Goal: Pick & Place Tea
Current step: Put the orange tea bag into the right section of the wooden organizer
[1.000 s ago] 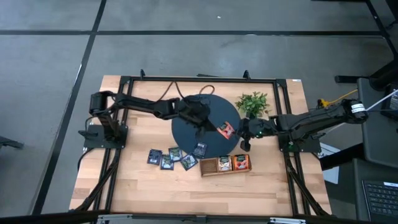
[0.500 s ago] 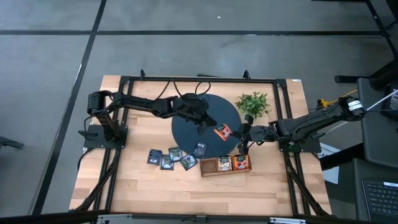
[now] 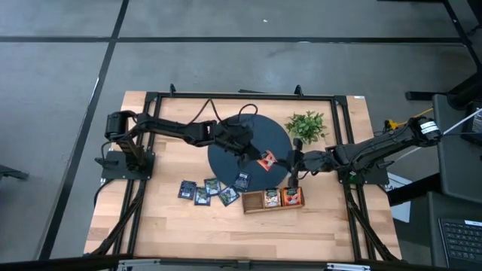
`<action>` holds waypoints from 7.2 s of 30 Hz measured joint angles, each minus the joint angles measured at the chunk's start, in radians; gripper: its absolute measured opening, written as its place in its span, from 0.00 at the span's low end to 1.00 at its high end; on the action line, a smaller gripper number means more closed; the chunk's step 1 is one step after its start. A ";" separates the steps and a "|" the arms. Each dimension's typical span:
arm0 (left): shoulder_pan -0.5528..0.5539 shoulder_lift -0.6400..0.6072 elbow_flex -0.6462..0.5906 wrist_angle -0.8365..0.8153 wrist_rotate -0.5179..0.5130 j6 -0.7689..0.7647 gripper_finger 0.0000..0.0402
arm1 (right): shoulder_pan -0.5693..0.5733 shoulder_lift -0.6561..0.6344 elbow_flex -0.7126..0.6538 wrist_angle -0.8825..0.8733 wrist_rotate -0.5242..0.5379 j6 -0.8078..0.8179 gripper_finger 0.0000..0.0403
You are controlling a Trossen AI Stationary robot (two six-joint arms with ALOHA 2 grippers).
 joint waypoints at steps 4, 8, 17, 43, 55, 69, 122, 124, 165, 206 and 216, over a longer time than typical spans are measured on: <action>-0.012 0.000 0.000 -0.015 0.000 0.000 0.25 | 0.000 0.000 0.000 0.030 0.012 -0.024 0.01; -0.017 0.000 0.000 -0.010 0.000 0.053 0.22 | 0.000 0.000 0.000 0.033 0.013 -0.042 0.01; -0.017 0.000 0.000 0.024 -0.012 0.083 0.03 | -0.008 0.000 0.000 0.033 0.013 -0.049 0.01; -0.124 0.001 0.020 -0.064 -0.119 0.149 0.01 | -0.036 0.000 0.000 0.206 -0.112 0.037 0.43; -0.140 0.001 0.058 -0.176 -0.233 0.211 0.01 | -0.071 0.081 0.000 0.339 -0.222 0.035 0.38; -0.145 0.001 0.057 -0.181 -0.265 0.238 0.01 | -0.071 0.080 0.000 0.362 -0.214 0.032 0.11; -0.163 0.001 0.056 -0.144 -0.290 0.250 0.02 | -0.087 0.080 0.000 0.326 -0.179 -0.021 0.02; -0.163 0.001 0.056 -0.145 -0.289 0.229 0.02 | -0.087 0.080 0.000 0.326 -0.194 -0.020 0.01; -0.163 0.001 0.056 -0.241 -0.271 0.208 0.09 | 0.219 -0.210 -0.370 0.301 -0.111 0.593 0.01; -0.163 0.001 0.056 -0.216 -0.274 0.173 0.09 | 0.116 -0.110 0.079 -0.410 -0.263 0.065 0.34; -0.163 0.001 0.056 -0.218 -0.274 0.173 0.09 | 0.027 0.192 0.285 -0.604 -0.412 -0.141 0.34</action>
